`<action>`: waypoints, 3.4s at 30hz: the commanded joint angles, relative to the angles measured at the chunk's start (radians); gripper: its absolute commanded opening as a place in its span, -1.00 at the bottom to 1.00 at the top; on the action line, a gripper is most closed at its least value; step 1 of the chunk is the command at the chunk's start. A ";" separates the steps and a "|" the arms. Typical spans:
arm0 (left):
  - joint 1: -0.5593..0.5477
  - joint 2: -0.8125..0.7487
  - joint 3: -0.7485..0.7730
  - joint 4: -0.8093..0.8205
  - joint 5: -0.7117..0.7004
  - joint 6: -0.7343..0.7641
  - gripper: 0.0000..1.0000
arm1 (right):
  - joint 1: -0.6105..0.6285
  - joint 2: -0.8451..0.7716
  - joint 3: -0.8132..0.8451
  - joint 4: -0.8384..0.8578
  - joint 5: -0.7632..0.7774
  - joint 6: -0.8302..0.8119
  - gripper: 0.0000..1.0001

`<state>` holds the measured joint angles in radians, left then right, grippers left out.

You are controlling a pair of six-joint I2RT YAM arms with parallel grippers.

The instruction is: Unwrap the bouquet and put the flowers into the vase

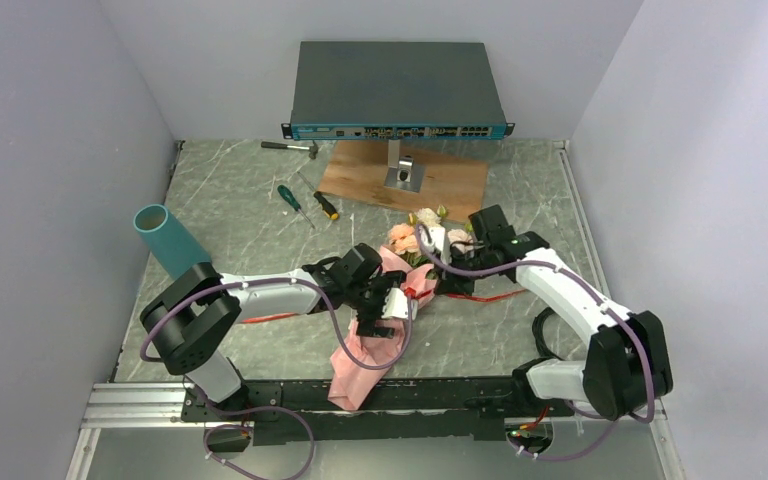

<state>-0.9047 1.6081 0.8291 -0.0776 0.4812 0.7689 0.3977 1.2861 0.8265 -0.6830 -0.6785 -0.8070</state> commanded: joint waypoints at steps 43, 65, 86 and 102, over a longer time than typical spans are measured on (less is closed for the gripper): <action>-0.100 -0.102 0.042 -0.042 0.093 0.188 0.27 | 0.017 0.276 0.252 0.239 -0.105 0.575 -0.36; -0.242 0.190 0.256 -0.314 -0.198 0.314 -0.01 | 0.036 0.620 0.329 0.141 0.096 0.419 -0.58; -0.057 -0.330 0.030 -0.021 -0.094 -0.055 -1.00 | 0.064 0.671 0.318 0.152 0.223 0.351 -1.00; 0.202 -0.172 0.062 -0.225 0.024 -0.018 0.22 | 0.067 0.678 0.332 0.134 0.201 0.340 -1.00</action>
<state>-0.7357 1.3636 0.8776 -0.2840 0.4530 0.6994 0.4618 1.8999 1.1648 -0.5556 -0.6052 -0.4103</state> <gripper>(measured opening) 0.628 0.007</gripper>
